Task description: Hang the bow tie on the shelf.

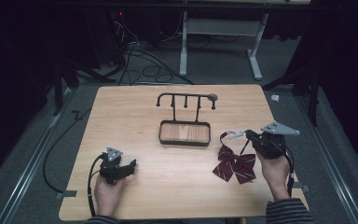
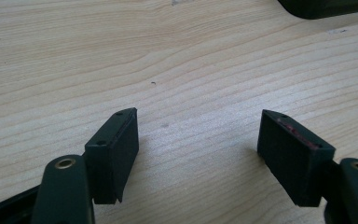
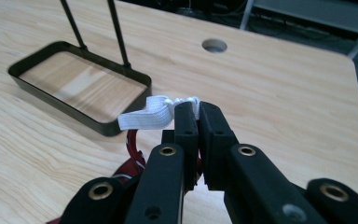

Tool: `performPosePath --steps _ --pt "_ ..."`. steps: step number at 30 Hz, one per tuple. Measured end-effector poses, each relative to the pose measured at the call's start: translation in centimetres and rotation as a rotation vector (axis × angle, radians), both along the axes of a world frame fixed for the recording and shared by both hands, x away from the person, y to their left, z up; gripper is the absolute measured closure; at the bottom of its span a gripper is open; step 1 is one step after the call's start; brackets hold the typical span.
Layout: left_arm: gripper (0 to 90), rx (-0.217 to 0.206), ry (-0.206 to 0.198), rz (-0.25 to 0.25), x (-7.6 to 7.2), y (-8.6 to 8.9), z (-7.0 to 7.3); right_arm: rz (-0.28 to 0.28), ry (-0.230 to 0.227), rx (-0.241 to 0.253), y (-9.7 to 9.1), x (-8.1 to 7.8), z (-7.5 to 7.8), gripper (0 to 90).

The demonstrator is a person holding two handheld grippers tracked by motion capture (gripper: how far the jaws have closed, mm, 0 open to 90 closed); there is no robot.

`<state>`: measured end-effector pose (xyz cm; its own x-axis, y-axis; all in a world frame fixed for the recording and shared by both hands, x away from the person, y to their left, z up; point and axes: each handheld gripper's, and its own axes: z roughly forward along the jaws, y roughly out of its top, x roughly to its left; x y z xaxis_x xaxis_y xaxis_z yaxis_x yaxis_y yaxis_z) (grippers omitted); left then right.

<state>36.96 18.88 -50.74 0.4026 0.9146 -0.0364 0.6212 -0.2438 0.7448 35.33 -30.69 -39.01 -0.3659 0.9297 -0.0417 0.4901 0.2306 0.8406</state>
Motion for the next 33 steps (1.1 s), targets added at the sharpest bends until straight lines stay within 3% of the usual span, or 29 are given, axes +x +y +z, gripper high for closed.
performPosePath --steps 19,33 --pt "29.7 -0.001 0.0 0.0 0.0 0.0 0.0 0.11 -0.099 -0.018 2.3 -0.9 4.3 88.2" --pt "29.8 0.004 0.001 -0.002 0.0 0.0 0.0 0.163 -0.125 0.006 3.4 -1.0 5.6 88.2"
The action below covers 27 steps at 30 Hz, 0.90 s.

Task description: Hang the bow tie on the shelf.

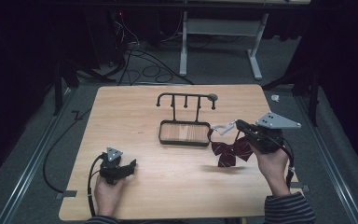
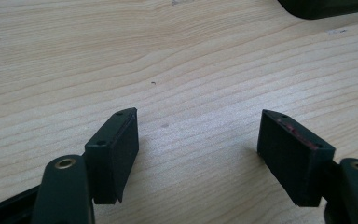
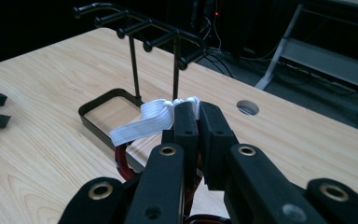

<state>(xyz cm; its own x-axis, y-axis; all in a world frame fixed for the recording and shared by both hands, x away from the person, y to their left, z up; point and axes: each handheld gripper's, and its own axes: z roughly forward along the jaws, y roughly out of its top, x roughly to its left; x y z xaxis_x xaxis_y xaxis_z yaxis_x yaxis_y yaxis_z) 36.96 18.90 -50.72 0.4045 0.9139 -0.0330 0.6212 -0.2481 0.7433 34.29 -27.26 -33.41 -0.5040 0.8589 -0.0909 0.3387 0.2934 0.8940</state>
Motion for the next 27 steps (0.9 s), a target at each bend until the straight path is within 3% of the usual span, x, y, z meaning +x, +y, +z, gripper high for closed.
performPosePath --steps 27 --pt "29.6 0.003 -0.005 0.003 0.0 -0.1 0.0 0.105 -0.027 0.023 2.8 0.9 1.6 88.2"
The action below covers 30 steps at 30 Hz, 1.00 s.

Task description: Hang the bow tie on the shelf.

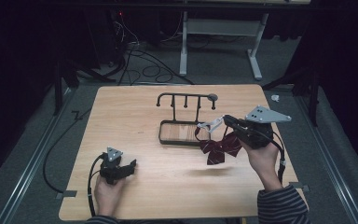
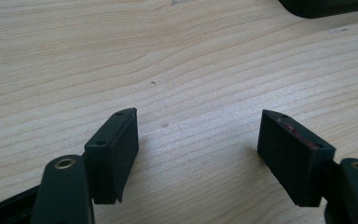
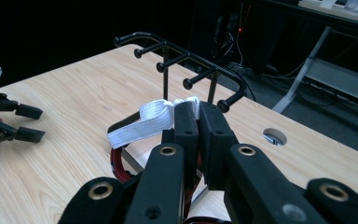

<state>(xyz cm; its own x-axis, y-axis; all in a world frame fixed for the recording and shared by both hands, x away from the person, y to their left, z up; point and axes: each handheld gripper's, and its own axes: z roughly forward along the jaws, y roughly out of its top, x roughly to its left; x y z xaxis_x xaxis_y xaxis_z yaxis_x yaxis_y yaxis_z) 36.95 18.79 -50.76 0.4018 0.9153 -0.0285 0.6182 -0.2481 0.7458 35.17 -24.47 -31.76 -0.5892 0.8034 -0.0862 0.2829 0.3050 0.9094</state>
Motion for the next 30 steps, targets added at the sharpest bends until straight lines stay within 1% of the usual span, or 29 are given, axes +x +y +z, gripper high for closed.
performPosePath --steps 9,13,22,30 --pt "29.6 0.0 0.0 0.001 0.0 0.0 0.0 0.026 -0.006 0.0 0.9 0.5 0.5 88.2" --pt "29.6 0.0 0.0 0.0 0.0 0.0 0.0 0.029 -0.004 0.002 1.1 0.7 0.6 88.2" --pt "29.5 0.001 0.0 0.0 0.0 0.0 0.0 0.045 -0.006 -0.01 2.1 1.3 1.1 88.2" --pt "29.4 0.004 -0.001 0.0 0.0 -0.1 0.0 0.057 -0.004 -0.014 2.8 1.7 1.2 88.2"
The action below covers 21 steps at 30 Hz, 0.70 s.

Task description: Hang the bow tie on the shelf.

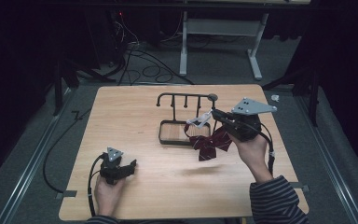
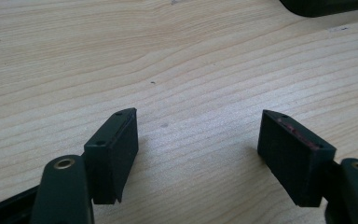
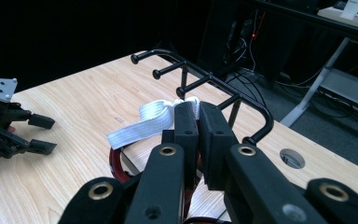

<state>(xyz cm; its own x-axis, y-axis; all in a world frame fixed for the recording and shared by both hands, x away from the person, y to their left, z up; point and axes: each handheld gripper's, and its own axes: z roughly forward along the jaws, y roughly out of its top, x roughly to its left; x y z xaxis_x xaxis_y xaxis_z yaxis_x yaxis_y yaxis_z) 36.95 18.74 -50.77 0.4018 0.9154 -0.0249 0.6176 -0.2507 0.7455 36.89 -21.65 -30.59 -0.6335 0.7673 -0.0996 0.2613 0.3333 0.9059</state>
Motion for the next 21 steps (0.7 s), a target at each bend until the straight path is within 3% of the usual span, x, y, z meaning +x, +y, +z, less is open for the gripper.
performPosePath --steps 21 --pt "29.2 0.002 0.002 -0.003 0.0 0.0 0.0 0.016 0.005 -0.008 1.5 1.2 0.1 88.2"
